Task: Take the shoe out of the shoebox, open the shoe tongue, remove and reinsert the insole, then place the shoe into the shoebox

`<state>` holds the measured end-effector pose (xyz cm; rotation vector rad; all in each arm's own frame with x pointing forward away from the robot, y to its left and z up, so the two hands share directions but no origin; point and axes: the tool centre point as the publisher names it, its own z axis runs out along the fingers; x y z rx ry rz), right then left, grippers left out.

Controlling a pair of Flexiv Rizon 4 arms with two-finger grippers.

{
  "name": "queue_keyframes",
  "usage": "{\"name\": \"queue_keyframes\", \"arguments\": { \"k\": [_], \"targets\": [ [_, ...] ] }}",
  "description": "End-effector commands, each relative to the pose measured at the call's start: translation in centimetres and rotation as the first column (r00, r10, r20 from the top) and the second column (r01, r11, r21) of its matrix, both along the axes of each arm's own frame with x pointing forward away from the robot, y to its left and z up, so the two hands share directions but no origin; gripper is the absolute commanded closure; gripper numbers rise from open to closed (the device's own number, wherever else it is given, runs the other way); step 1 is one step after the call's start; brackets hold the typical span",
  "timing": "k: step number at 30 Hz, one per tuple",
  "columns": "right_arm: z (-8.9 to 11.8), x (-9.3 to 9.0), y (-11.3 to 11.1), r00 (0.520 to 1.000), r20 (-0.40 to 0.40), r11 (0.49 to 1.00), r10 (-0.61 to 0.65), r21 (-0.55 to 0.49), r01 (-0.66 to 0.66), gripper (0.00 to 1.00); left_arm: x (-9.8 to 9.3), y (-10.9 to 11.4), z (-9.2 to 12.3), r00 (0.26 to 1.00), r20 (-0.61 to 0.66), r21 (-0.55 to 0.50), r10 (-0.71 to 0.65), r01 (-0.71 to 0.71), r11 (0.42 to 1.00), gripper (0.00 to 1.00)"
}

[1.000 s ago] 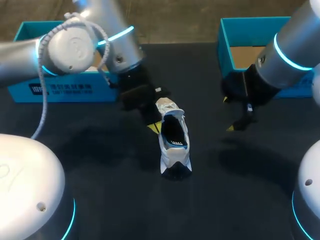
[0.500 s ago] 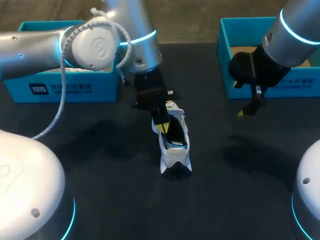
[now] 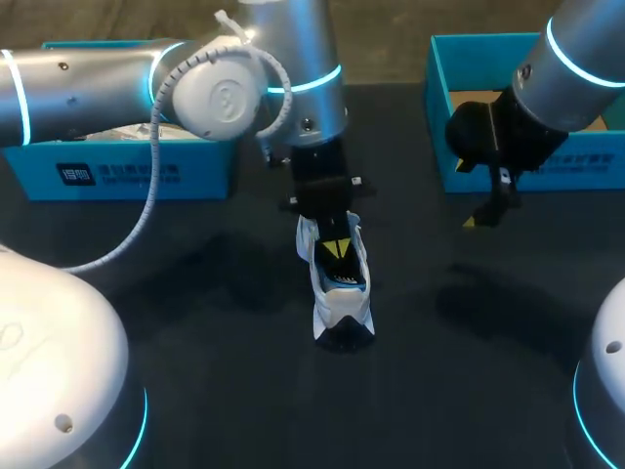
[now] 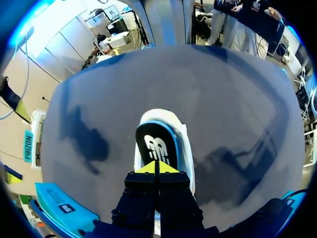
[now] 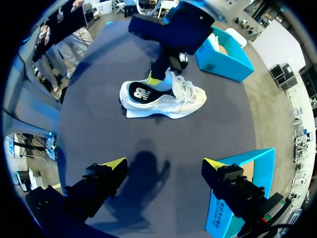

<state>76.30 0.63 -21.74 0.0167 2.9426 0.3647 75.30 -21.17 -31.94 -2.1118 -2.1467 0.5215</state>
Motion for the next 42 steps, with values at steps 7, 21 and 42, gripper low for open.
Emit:
{"name": "queue_keyframes", "arguments": {
  "k": [7, 21, 42],
  "targets": [
    [0.0, -0.1, 0.0, 1.0, 0.002, 1.0, -0.001, 0.0, 0.001, 0.0, 0.3, 0.4, -2.4, 1.0, 0.015, 0.017, -0.015, 0.014, 1.0, 1.0],
    [0.0, -0.1, 0.0, 1.0, 0.002, 1.0, -0.001, 0.0, 0.001, 0.0, -1.5, 1.1, -6.5, 1.0, 0.012, 0.032, -0.003, 0.003, 0.999, 1.0],
    [0.0, -0.1, 0.0, 1.0, 0.002, 1.0, -0.001, 0.0, 0.001, 0.0, -3.5, 0.1, -2.9, 0.999, -0.022, -0.014, -0.034, 0.033, 0.999, 1.0]
  ]
}}
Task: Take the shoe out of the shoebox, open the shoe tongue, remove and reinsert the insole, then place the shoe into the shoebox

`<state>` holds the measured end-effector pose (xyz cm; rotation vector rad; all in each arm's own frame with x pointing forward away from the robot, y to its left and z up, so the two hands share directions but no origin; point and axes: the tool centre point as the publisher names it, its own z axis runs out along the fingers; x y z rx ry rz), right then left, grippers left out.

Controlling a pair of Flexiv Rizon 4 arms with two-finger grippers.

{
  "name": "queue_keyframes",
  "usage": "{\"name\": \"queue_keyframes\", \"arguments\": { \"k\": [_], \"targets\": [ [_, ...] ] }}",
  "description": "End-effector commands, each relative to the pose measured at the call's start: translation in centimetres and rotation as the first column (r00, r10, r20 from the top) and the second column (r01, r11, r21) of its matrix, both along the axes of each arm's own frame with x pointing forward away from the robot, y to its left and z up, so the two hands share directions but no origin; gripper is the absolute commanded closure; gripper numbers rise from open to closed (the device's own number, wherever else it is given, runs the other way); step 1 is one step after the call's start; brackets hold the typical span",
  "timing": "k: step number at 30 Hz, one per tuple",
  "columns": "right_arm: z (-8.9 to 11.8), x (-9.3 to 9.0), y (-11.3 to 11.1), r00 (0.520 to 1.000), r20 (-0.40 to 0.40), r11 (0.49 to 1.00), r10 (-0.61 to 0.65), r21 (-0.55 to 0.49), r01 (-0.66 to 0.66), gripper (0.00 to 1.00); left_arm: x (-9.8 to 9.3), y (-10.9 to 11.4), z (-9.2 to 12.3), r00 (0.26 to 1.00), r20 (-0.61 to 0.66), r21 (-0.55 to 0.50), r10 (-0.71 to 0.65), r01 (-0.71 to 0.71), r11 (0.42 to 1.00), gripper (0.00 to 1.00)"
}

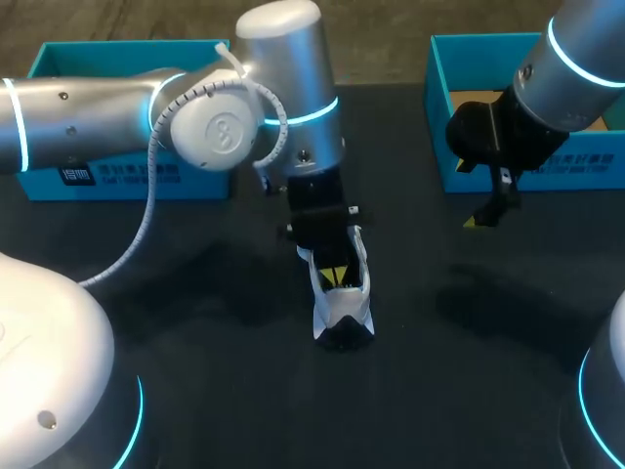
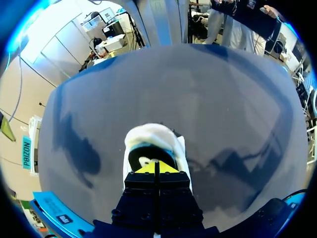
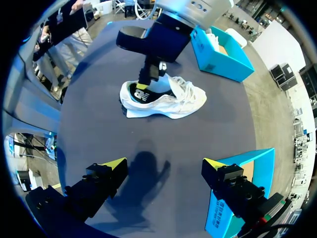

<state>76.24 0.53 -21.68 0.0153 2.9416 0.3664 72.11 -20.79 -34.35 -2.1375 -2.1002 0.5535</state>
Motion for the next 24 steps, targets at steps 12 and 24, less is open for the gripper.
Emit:
{"name": "queue_keyframes", "arguments": {
  "k": [12, 24],
  "targets": [
    [-0.1, -0.1, 0.0, 1.0, 0.001, 1.0, -0.002, -0.001, 0.002, 0.0, -0.7, -0.1, -3.9, 1.0, -0.01, 0.036, -0.003, 0.004, 0.999, 1.0],
    [-0.1, -0.1, 0.0, 1.0, 0.001, 1.0, -0.002, -0.001, 0.002, 0.0, -0.6, 0.5, -1.3, 0.998, 0.054, 0.036, -0.013, 0.011, 0.999, 1.0]
  ]
}}
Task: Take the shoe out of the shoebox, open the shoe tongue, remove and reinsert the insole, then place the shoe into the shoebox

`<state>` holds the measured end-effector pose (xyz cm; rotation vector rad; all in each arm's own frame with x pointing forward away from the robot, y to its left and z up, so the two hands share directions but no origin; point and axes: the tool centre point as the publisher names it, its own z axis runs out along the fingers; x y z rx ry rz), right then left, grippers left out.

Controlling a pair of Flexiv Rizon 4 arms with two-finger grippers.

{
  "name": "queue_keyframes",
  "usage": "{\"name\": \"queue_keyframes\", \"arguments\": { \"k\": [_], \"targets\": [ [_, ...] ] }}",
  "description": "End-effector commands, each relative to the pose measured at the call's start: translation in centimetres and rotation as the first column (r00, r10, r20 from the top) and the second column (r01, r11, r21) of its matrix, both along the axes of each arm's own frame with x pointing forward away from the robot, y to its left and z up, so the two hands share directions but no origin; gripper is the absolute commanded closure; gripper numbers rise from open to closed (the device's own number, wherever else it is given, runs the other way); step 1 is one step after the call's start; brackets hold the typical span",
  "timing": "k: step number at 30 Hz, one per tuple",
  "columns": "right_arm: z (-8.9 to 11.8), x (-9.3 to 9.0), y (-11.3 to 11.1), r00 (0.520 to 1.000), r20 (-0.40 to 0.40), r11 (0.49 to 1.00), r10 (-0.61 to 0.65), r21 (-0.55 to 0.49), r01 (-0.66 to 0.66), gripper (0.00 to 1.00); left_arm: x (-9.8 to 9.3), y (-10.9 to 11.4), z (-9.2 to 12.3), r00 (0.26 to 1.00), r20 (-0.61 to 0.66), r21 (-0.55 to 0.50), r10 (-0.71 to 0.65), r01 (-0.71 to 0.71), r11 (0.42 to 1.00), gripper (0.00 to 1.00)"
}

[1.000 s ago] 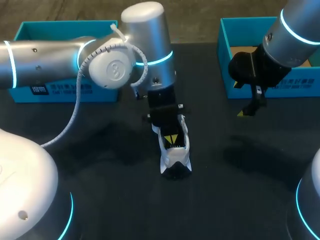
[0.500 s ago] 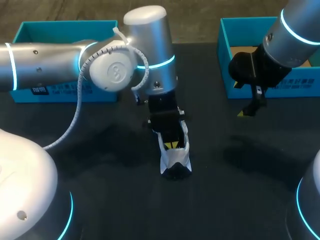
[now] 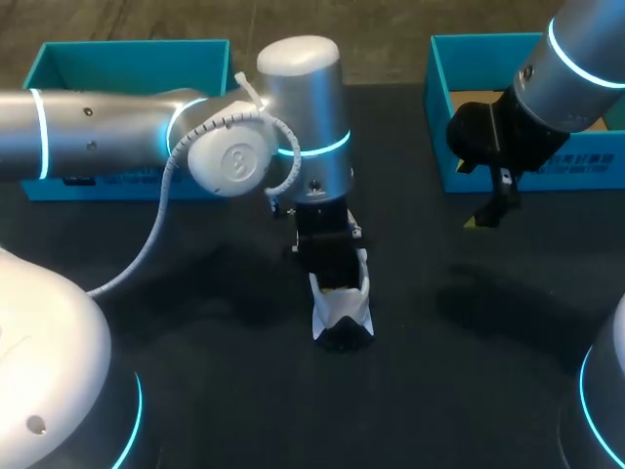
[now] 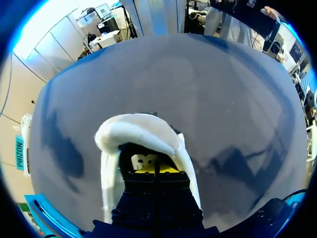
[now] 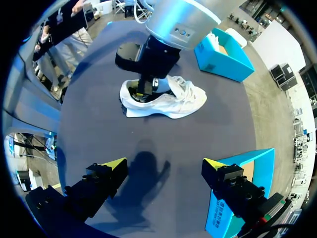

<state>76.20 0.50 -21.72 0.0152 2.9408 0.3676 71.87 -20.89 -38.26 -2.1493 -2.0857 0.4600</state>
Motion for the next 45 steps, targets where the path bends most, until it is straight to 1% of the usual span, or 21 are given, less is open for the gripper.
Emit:
{"name": "queue_keyframes", "arguments": {
  "k": [1, 3, 6, 9, 13, 17, 22, 27, 29, 39, 45],
  "targets": [
    [-0.1, 0.0, 0.1, 1.0, 0.001, 1.0, -0.002, -0.002, 0.002, 0.0, -0.3, 0.5, 2.9, 0.999, 0.034, -0.029, 0.007, -0.006, 1.0, 1.0],
    [-0.1, 0.0, 0.1, 1.0, 0.001, 1.0, -0.002, -0.002, 0.002, 0.0, -0.3, 0.1, 3.3, 0.999, 0.044, -0.04, 0.006, -0.004, 0.999, 1.0],
    [-0.1, 0.0, 0.1, 1.0, 0.001, 1.0, -0.002, -0.002, 0.002, 0.0, -0.4, -0.6, 3.3, 0.999, 0.046, -0.053, 0.008, -0.006, 0.999, 1.0],
    [-0.1, 0.0, 0.1, 1.0, 0.001, 1.0, -0.002, -0.002, 0.002, 0.0, -1.1, -1.1, 3.0, 1.0, 0.028, -0.061, 0.008, -0.006, 0.998, 1.0],
    [-0.1, 0.0, 0.1, 1.0, 0.001, 1.0, -0.002, -0.002, 0.002, 0.0, -1.8, -1.4, 1.8, 1.0, 0.003, -0.067, 0.012, -0.012, 0.998, 1.0],
    [-0.1, 0.0, 0.1, 1.0, 0.001, 1.0, -0.002, -0.002, 0.002, 0.0, -1.6, -1.5, 0.4, 1.0, -0.009, -0.057, 0.02, -0.021, 0.998, 1.0],
    [-0.1, 0.0, 0.1, 1.0, 0.001, 1.0, -0.002, -0.002, 0.002, 0.0, -1.1, -1.0, -1.2, 1.0, -0.005, -0.036, 0.029, -0.03, 0.999, 1.0],
    [-0.1, 0.0, 0.1, 1.0, 0.001, 1.0, -0.002, -0.002, 0.002, 0.0, -0.8, -0.6, -1.8, 0.999, 0.006, -0.029, 0.04, -0.04, 0.999, 1.0],
    [-0.1, 0.0, 0.1, 1.0, 0.001, 1.0, -0.002, -0.002, 0.002, 0.0, -0.4, -0.5, -2.1, 0.998, 0.051, -0.017, 0.03, -0.029, 0.999, 1.0],
    [-0.1, 0.0, 0.1, 1.0, 0.001, 1.0, -0.002, -0.002, 0.002, 0.0, 1.5, -0.2, -2.1, 0.993, 0.11, -0.018, 0.046, -0.044, 0.999, 1.0],
    [-0.1, 0.0, 0.1, 1.0, 0.001, 1.0, -0.002, -0.002, 0.002, 0.0, 2.5, 0.1, -1.6, 0.982, 0.185, -0.02, 0.048, -0.045, 0.999, 1.0]
  ]
}}
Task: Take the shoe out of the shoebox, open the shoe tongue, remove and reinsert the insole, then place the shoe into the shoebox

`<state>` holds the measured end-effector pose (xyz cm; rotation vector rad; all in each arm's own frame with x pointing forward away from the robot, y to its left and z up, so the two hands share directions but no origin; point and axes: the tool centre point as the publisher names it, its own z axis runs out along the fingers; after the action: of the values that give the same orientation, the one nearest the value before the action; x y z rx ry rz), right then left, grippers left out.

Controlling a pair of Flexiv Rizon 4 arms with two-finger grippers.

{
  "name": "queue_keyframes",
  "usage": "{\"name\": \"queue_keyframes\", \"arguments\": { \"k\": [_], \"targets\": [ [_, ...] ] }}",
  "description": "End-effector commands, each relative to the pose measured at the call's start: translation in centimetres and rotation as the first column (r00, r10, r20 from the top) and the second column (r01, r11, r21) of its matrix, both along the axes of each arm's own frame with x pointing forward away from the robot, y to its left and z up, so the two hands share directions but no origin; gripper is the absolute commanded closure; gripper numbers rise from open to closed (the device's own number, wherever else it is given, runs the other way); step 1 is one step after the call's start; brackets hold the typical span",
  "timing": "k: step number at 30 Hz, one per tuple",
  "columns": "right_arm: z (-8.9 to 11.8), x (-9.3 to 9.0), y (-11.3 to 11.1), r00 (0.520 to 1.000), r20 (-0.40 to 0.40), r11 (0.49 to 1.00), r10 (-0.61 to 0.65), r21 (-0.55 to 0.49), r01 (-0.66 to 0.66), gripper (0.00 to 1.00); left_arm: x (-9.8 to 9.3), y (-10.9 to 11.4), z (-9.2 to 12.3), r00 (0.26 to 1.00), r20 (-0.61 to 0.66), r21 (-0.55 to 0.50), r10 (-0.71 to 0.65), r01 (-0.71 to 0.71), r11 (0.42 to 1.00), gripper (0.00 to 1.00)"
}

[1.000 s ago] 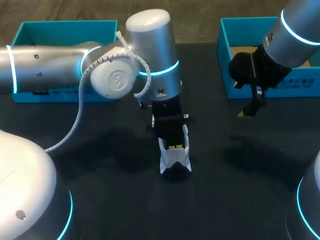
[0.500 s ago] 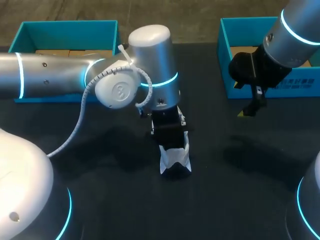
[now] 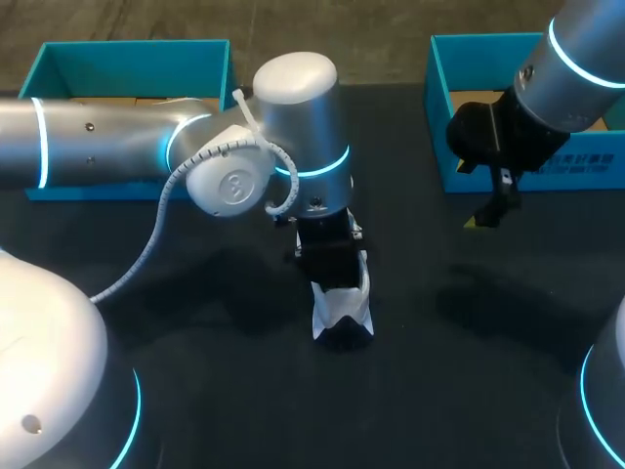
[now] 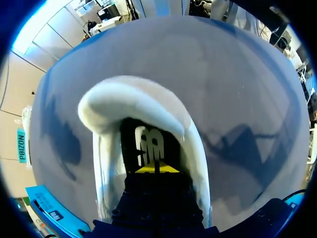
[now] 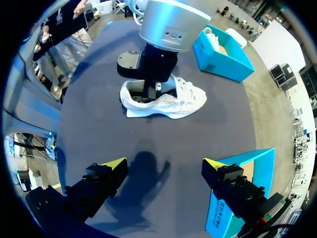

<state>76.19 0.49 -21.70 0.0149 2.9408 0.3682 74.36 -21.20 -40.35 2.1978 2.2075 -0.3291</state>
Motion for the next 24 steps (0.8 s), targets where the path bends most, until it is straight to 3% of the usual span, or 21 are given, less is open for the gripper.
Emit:
{"name": "queue_keyframes", "arguments": {
  "k": [1, 5, 13, 24],
  "targets": [
    [-0.1, 0.0, 0.1, 1.0, 0.001, 1.0, -0.002, -0.002, 0.002, 0.0, 0.1, 0.5, 0.6, 0.999, 0.034, -0.005, 0.009, -0.008, 1.0, 1.0],
    [-0.1, 0.0, 0.1, 1.0, 0.001, 1.0, -0.002, -0.002, 0.002, 0.0, 0.3, 0.6, 1.6, 0.997, 0.072, 0.02, 0.002, -0.004, 1.0, 1.0],
    [-0.1, 0.0, 0.1, 1.0, 0.001, 1.0, -0.002, -0.002, 0.002, 0.0, -1.1, 0.3, 4.3, 0.998, 0.059, -0.02, -0.005, 0.006, 1.0, 1.0],
    [-0.1, 0.0, 0.1, 1.0, 0.001, 1.0, -0.002, -0.002, 0.002, 0.0, -3.0, -0.6, 2.0, 1.0, -0.012, -0.019, -0.022, 0.022, 1.0, 1.0]
  ]
}}
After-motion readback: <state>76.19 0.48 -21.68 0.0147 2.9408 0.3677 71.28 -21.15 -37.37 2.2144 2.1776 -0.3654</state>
